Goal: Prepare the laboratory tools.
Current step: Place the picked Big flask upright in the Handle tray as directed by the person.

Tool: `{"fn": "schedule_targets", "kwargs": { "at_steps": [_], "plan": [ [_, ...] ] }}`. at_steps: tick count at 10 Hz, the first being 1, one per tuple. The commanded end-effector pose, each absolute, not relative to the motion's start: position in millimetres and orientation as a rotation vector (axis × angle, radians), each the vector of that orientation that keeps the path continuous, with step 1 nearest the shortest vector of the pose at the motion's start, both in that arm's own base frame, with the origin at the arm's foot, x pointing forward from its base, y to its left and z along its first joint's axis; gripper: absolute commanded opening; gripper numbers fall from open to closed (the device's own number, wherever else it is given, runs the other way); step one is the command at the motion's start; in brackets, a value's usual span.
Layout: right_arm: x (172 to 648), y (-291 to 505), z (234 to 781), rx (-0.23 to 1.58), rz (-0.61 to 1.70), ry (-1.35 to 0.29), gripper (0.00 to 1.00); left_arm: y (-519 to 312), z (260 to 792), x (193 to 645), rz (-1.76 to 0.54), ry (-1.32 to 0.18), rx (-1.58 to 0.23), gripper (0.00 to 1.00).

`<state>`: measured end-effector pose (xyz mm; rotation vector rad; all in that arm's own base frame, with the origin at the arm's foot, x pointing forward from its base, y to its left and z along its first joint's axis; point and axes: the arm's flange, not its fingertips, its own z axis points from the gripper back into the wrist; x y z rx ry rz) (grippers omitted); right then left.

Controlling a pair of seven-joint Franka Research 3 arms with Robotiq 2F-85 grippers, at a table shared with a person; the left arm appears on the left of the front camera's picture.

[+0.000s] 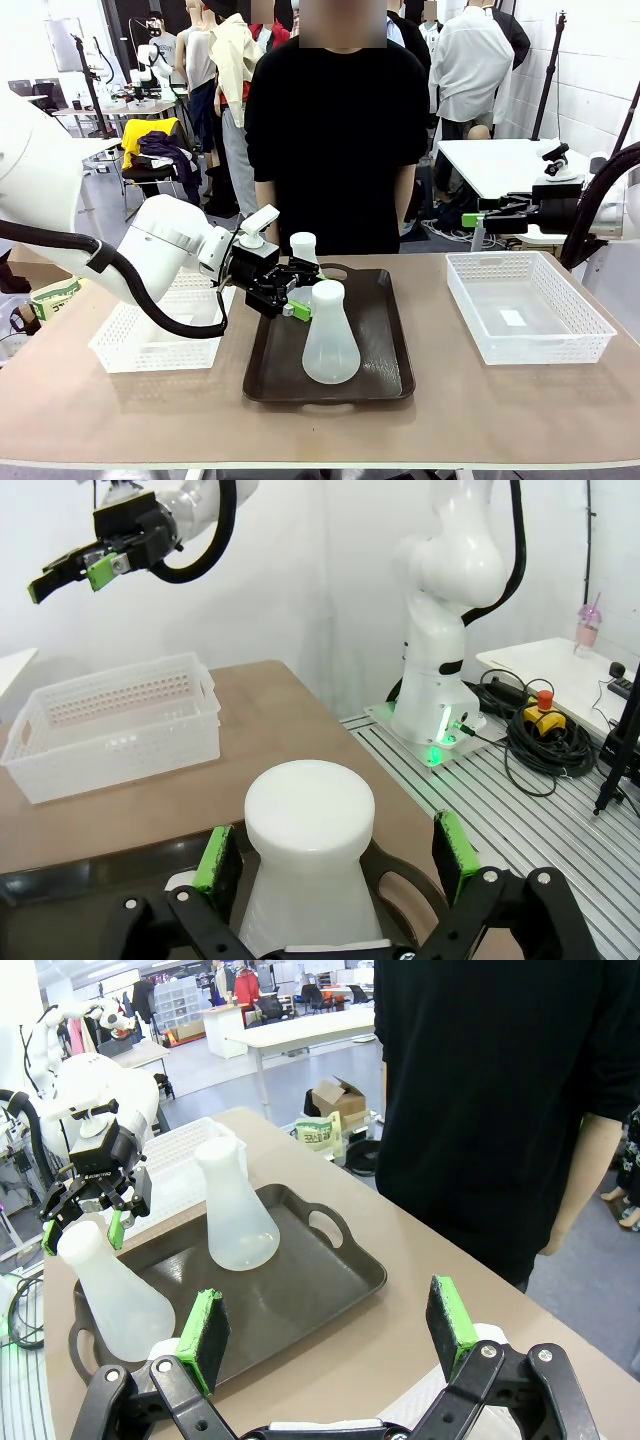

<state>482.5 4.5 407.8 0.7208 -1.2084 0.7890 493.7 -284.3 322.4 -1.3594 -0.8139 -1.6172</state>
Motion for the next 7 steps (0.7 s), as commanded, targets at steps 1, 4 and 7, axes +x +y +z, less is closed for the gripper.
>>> {"fn": "schedule_targets", "kwargs": {
  "at_steps": [1, 4, 7],
  "plan": [
    [480.8, 5.2, 408.0, 0.716, 0.773, -1.195, 1.00, -284.4, 323.2, 493.3, -1.617, -0.812, -1.359, 1.00],
    [480.8, 5.2, 408.0, 0.716, 0.773, -1.195, 1.00, -284.4, 323.2, 493.3, -1.617, -0.812, -1.359, 1.00],
    [480.8, 5.2, 408.0, 0.716, 0.773, -1.195, 1.00, -284.4, 323.2, 493.3, -1.617, -0.812, -1.359, 1.00]
  ]
}}
